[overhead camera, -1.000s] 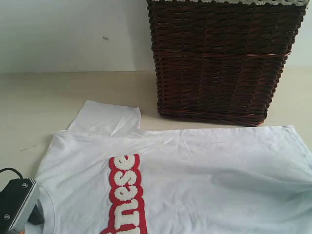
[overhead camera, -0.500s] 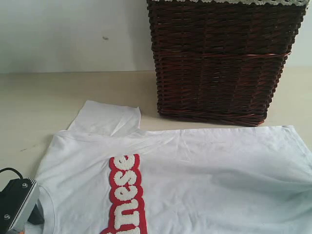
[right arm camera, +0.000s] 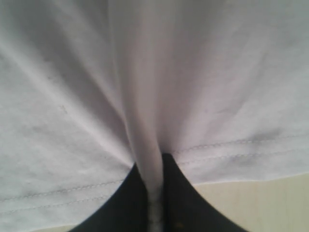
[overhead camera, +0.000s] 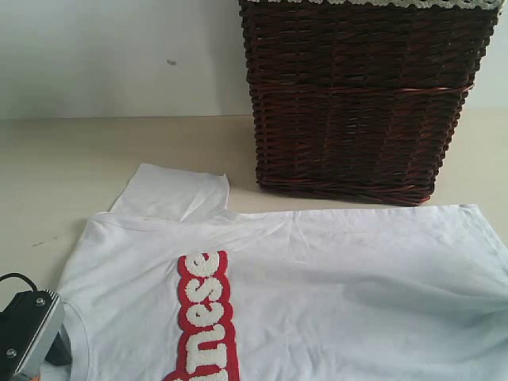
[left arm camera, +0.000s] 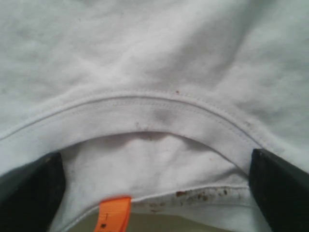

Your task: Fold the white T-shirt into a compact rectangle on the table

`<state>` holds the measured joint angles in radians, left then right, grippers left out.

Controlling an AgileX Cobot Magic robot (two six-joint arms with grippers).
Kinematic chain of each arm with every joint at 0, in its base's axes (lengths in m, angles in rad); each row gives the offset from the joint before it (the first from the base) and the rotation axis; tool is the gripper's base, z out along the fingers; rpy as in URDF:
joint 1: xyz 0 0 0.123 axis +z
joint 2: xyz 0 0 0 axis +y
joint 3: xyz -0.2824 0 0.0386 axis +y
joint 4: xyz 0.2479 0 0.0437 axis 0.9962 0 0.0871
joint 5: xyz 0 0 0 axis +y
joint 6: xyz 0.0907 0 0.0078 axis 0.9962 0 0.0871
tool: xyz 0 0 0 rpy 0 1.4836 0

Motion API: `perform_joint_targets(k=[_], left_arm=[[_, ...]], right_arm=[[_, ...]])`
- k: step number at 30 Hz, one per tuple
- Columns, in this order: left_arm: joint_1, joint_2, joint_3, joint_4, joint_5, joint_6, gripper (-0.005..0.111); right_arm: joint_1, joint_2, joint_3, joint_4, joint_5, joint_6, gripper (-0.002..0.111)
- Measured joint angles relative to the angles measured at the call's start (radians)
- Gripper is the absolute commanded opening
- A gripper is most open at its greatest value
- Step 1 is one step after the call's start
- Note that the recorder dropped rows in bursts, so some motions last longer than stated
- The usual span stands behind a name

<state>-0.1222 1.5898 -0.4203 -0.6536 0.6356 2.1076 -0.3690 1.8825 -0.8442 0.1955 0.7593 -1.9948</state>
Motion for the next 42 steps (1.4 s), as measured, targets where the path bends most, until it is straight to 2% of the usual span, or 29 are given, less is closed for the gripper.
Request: perform_joint_targets(k=[9,12,15,17,18,22,23,29,42], left_arm=[[0.000,0.000,0.000,0.000,0.000,0.000,0.104],[0.000,0.000,0.000,0.000,-0.006,0.000,0.096],[0.000,0.002,0.000,-0.002,-0.018,0.000,0.075],[0.000,0.004,-0.002,-0.013,-0.031,0.000,0.057],[0.000,0.004,-0.004,-0.015,-0.034,0.000,0.044],[0.000,0.009,-0.006,-0.029,-0.040,-0.040,0.004],[0.000,0.009,-0.006,-0.031,-0.040,-0.058,0.000],[0.000,0.009,-0.006,-0.038,-0.038,-0.156,0.000],[0.000,0.009,-0.006,-0.038,-0.038,-0.170,0.000]], right_arm=[[0.000,0.000,0.000,0.004,0.000,0.000,0.000],[0.000,0.000,0.000,0.010,0.000,0.002,0.000],[-0.003,0.000,0.000,0.014,0.002,0.002,0.000],[-0.003,0.000,0.000,0.014,0.002,0.002,0.000],[-0.003,0.000,0.000,0.014,0.002,0.002,0.000],[-0.003,0.000,0.000,0.016,0.002,0.002,0.000],[-0.003,0.000,0.000,0.016,0.002,0.002,0.000],[-0.006,0.000,0.000,0.022,0.002,0.002,0.000],[-0.006,0.000,0.000,0.026,0.002,0.002,0.000]])
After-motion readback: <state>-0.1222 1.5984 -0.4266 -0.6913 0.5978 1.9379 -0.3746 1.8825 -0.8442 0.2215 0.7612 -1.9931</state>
